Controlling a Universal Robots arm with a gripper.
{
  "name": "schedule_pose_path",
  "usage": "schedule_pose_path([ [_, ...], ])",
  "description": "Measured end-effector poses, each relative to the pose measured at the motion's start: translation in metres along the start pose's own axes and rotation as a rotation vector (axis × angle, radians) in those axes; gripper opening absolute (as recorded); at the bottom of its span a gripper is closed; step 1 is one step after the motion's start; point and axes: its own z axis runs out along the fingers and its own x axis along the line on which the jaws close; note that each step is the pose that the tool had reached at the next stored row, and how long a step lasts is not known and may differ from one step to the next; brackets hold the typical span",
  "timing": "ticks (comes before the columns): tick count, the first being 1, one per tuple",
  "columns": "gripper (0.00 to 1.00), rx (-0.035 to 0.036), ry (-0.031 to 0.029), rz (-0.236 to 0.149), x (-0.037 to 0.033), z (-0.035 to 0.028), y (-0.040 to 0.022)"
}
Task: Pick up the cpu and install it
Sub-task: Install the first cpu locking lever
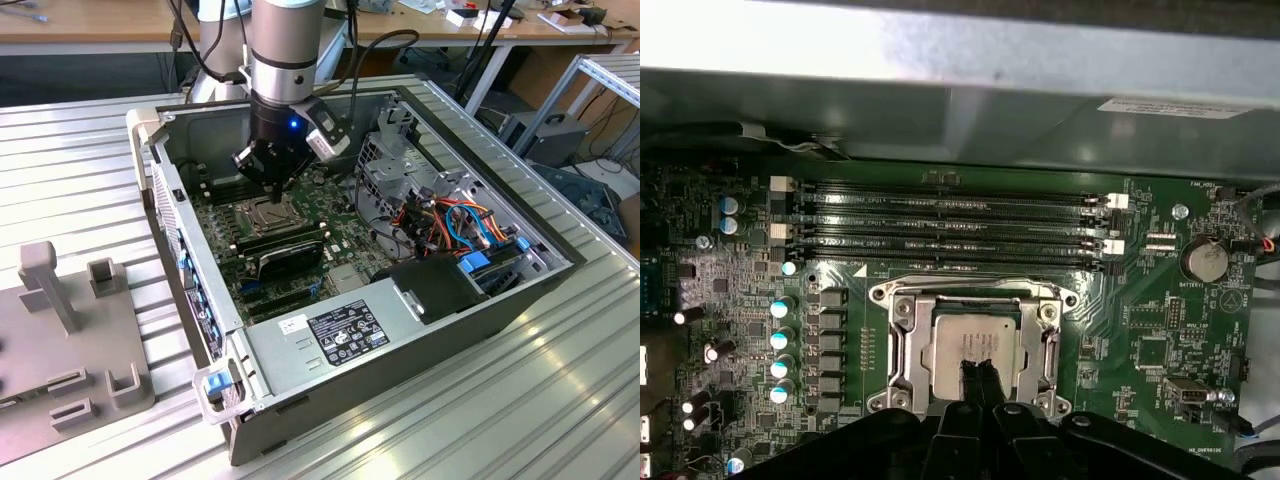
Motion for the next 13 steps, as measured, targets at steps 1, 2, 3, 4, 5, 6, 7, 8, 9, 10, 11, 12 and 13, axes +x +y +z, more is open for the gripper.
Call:
schedule_pose_path([
  [1,0.11,0.0002,0.0001,0.0,0.0,0.0,0.0],
  [2,0.11,0.0003,0.0001,0.0,0.0,0.0,0.0],
  [3,0.11,0.0005,0.0002,0.0,0.0,-0.0006,0.0],
  [4,0.11,0.0002,0.0,0.0,-0.0001,-0.0022,0.0],
  [5,0.11,0.0002,0.0,0.0,-0.0002,-0.0048,-0.0003],
  [6,0.11,0.0003,0.0001,0.0,-0.0003,-0.0067,-0.0004],
  [7,0.11,0.0005,0.0,0.0,-0.0004,-0.0079,-0.0004],
  [8,0.11,0.0005,-0.0001,0.0,-0.0004,-0.0083,-0.0004],
  [9,0.11,0.0003,-0.0002,0.0,-0.0004,-0.0083,-0.0004],
  [10,0.11,0.0003,-0.0002,0.0,-0.0004,-0.0083,-0.0004],
  [11,0.11,0.0006,0.0,0.0,-0.0004,-0.0086,-0.0005],
  [12,0.11,0.0006,0.0,0.0,-0.0004,-0.0088,-0.0005],
  [13,0.11,0.0006,0.0,0.0,-0.0004,-0.0088,-0.0005],
])
